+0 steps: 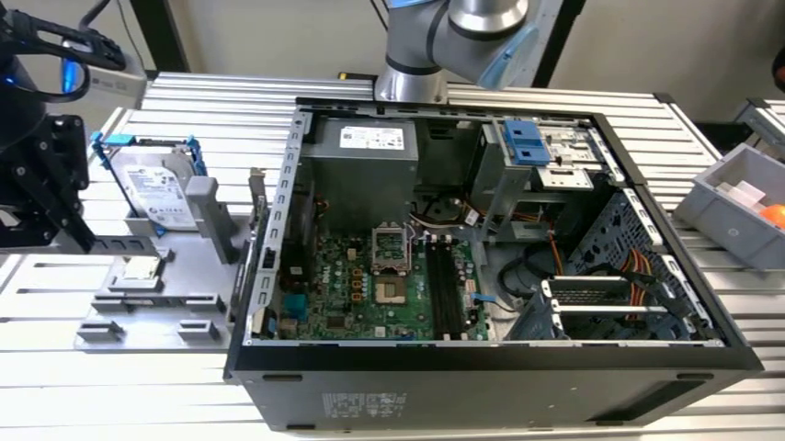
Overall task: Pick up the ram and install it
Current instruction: 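Pick up the ram and move it above insertion slot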
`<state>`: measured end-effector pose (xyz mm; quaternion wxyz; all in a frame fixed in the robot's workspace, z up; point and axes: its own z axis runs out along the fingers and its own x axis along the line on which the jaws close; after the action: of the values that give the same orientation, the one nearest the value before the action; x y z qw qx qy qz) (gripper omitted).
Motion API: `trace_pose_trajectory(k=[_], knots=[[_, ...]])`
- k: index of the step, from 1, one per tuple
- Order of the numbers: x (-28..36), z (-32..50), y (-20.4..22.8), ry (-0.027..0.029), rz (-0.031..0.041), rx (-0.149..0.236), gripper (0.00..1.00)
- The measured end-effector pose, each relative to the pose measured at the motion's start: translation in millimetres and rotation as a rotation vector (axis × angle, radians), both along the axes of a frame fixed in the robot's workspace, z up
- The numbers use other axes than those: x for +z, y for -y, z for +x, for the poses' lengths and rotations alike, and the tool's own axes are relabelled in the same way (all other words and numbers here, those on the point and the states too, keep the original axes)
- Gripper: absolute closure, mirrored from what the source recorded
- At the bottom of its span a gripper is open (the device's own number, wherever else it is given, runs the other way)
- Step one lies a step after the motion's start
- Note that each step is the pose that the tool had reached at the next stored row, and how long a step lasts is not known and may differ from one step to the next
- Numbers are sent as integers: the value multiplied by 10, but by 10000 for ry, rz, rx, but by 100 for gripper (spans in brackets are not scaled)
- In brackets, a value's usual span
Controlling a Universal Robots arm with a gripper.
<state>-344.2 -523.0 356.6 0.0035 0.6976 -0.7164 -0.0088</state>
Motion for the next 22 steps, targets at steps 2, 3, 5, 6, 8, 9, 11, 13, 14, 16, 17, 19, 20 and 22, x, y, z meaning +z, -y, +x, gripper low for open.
trace_pose_trajectory(k=[2,3,5,6,8,9,11,13,14,16,17,19,20,22], knots=[[17,0,0,0,-2,1,100],[27,0,0,0,-4,0,100],[49,0,0,0,-6,1,100],[58,0,0,0,-6,1,100],[76,0,0,0,-6,0,100],[85,0,0,0,-6,0,100],[102,0,0,0,-6,0,100],[117,0,0,0,-6,0,100],[124,0,0,0,-6,0,100],[135,0,0,0,-6,0,100],[141,0,0,0,-6,0,100],[155,0,0,0,-6,0,100],[161,0,0,0,-6,0,100],[171,0,0,0,-6,0,100]])
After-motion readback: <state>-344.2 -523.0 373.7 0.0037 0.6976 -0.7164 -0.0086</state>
